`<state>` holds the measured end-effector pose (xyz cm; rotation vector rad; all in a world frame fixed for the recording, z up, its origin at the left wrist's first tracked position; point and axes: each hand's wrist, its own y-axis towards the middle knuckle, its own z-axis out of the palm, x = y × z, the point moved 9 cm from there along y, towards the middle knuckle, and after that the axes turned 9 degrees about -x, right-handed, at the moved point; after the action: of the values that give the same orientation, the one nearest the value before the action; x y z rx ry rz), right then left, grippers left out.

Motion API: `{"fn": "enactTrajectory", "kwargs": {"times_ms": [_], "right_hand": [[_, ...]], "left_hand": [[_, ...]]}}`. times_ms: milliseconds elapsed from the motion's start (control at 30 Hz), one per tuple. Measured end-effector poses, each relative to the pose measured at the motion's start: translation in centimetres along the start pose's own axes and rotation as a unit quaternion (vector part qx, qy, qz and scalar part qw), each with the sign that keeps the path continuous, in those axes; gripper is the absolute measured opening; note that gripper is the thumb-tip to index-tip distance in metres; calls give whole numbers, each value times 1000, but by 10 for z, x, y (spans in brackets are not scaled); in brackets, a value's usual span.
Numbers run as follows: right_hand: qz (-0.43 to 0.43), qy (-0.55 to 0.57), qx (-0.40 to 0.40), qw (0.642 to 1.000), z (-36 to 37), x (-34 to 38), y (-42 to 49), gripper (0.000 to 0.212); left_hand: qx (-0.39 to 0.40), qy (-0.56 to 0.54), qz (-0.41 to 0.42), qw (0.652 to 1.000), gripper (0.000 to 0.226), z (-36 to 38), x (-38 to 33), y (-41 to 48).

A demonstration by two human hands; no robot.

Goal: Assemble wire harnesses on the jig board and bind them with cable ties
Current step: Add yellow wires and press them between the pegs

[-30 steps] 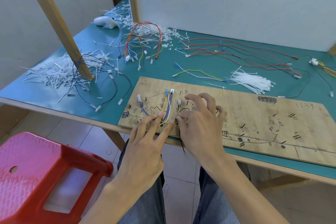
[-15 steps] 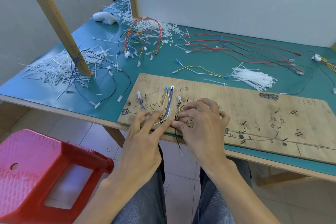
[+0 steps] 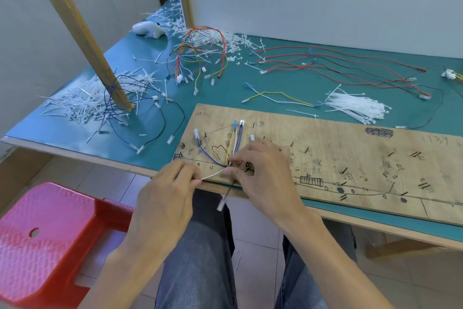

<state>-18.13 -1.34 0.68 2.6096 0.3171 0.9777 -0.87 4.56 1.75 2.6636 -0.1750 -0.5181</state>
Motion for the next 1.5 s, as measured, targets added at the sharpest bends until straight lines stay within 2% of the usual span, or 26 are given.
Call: {"fn": "enactTrajectory", "kwargs": {"times_ms": [100,200,300,433,667,800,967,1100,1167,1300,1400,1500], "right_hand": [[3,19,-15,1000,5,-1,0,22],[-4,25,-34,999,8,0,0,14],[-1,33,-47,998,9,0,1,9],[2,37,-54,998,10,0,2,6],[10,55,-55,997,11,-3,1,6],[16,79,-71,994,7,-4,-1,18],[37,111,-72,990,-6,-5,-5,44],[35,101,-99,989,-29,-12,-10,31],[33,65,-77,994,-34,-17,-11,32],[74,38,-23,996,-28,-22,-10,32],[96,48,-44,993,-28,-27,-12,29],[110,65,-69,989,-30,-30,-13,26]], "left_hand": [[10,2,-14,1000,10,-9,4,19],[34,-40,-58,997,24,-13,22,49],[78,-81,-81,990,21,-6,36,85],[119,-107,-72,984,22,9,37,117],[124,-86,-85,985,24,27,45,120],[128,-20,-40,991,23,30,33,119],[142,21,6,990,20,29,26,118],[139,-1,-23,990,26,22,26,113],[132,-2,-13,991,36,19,24,110],[90,21,23,995,45,8,10,100],[15,-2,77,997,42,-8,-15,83],[36,-35,141,989,39,-1,-47,56]]}}
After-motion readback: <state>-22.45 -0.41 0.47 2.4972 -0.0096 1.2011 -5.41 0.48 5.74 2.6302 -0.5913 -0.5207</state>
